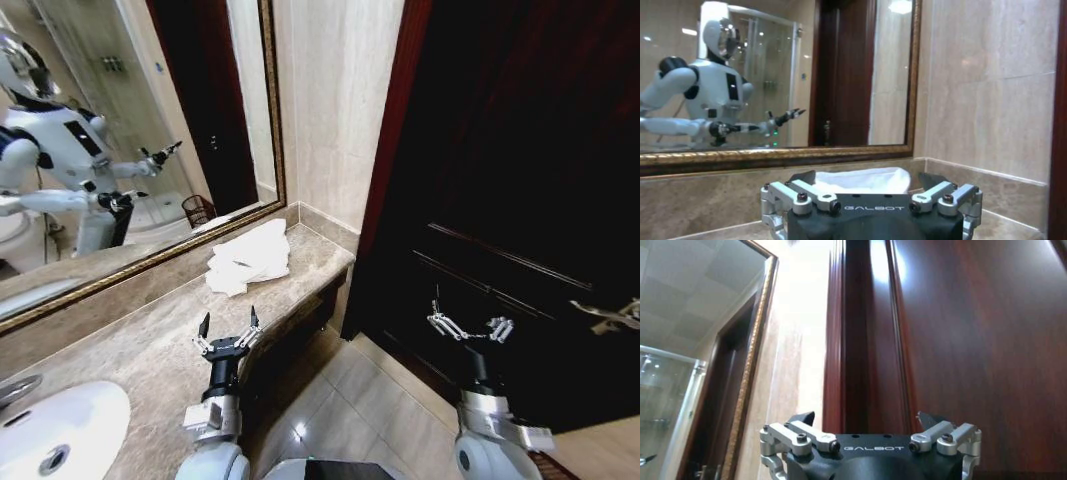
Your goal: Discard the used towel into the hamper.
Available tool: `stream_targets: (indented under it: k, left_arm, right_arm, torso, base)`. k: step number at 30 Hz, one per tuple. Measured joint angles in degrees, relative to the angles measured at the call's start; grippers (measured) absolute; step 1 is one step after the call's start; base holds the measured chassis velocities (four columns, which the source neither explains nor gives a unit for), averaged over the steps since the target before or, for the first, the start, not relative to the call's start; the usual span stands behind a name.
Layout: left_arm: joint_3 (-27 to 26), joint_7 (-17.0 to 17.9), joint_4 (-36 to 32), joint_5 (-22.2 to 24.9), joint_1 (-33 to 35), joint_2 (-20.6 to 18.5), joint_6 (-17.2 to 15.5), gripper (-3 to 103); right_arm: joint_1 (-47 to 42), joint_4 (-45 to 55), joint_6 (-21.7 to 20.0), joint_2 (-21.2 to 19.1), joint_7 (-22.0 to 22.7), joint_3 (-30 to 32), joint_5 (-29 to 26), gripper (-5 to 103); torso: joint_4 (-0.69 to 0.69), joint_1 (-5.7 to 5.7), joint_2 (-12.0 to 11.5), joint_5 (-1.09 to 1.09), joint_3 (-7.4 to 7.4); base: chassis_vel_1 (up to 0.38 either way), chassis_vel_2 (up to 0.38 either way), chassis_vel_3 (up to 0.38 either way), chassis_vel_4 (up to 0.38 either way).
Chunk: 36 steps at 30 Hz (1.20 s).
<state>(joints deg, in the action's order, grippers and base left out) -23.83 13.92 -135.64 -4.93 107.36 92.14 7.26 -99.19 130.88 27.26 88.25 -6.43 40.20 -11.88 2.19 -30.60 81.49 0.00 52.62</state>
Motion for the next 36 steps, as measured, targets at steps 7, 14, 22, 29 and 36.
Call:
stream_targets:
  k: [7,14,22,29,36]
  left_arm:
    - [0.0,0.9,0.3,0.0,-0.3,0.0,-0.2,100]
    - [-0.2,2.0,0.7,1.1,-0.6,0.0,0.2,100]
    - [-0.5,-1.3,0.9,0.2,-0.6,0.0,1.0,98]
    - [0.7,-3.5,2.3,-2.5,0.1,0.0,1.3,95]
    - [0.2,-3.6,2.4,-1.5,-0.4,0.0,1.2,100]
  right_arm:
    - [0.1,-0.3,0.0,0.0,0.5,0.0,0.6,100]
    - [0.4,-0.3,0.0,-0.4,0.9,0.2,0.7,100]
    - [-0.4,-0.2,-1.6,-0.2,1.3,0.3,1.3,100]
    - [-1.2,-0.1,-1.8,0.1,1.2,0.3,1.4,100]
    - [-1.1,-0.2,-1.4,0.3,1.2,0.3,1.1,100]
  torso:
    - [0.01,0.0,0.0,0.0,0.0]
    - [0.02,0.0,0.0,0.0,0.0]
    - [0.0,0.0,0.0,0.0,0.0]
    - [0.0,0.0,0.0,0.0,0.0]
    - [0.0,0.01,0.0,0.0,0.0]
  base:
    - [0.067,0.073,0.073,0.076]
    - [0.096,0.095,0.098,0.095]
    - [0.041,0.039,0.026,0.027]
    - [0.0,0.0,0.0,0.0]
    - [0.0,0.0,0.0,0.0]
